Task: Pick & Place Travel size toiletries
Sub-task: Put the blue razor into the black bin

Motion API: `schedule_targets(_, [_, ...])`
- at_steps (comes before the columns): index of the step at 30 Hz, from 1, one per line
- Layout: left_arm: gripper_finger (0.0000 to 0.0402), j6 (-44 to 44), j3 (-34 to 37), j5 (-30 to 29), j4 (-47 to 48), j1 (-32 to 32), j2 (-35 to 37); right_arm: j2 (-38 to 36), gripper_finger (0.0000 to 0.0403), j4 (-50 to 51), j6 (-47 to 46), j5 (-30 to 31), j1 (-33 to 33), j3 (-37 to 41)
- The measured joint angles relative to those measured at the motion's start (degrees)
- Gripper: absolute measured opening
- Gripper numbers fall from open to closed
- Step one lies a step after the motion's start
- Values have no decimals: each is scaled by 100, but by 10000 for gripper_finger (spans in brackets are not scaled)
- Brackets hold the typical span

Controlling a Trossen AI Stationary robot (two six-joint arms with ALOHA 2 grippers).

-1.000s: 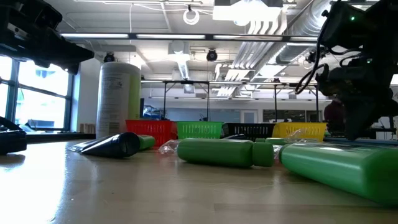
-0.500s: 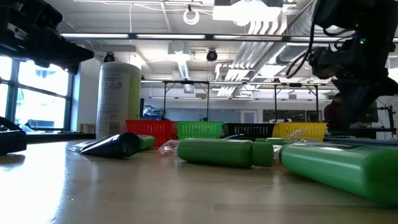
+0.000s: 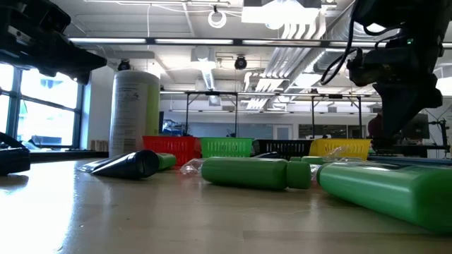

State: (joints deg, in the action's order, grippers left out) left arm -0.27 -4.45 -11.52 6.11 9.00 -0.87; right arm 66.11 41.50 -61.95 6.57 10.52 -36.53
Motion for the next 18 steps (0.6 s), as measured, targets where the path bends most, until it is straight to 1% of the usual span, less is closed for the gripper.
schedule_targets(3, [7,0,0,1,0,-1,-1,1,48,15,-153,-7,0,0])
schedule_targets(9, [7,-2,0,1,0,-1,0,-1,138,25,-190,242,0,4])
schedule_targets(12, [7,-2,0,1,0,1,-1,-1,179,25,-190,259,0,4])
schedule_targets(15, [7,-2,0,-1,0,-1,-1,-1,209,28,-189,251,0,4])
schedule_targets(18, [7,-2,0,-1,0,-1,1,-1,222,28,-188,251,0,4])
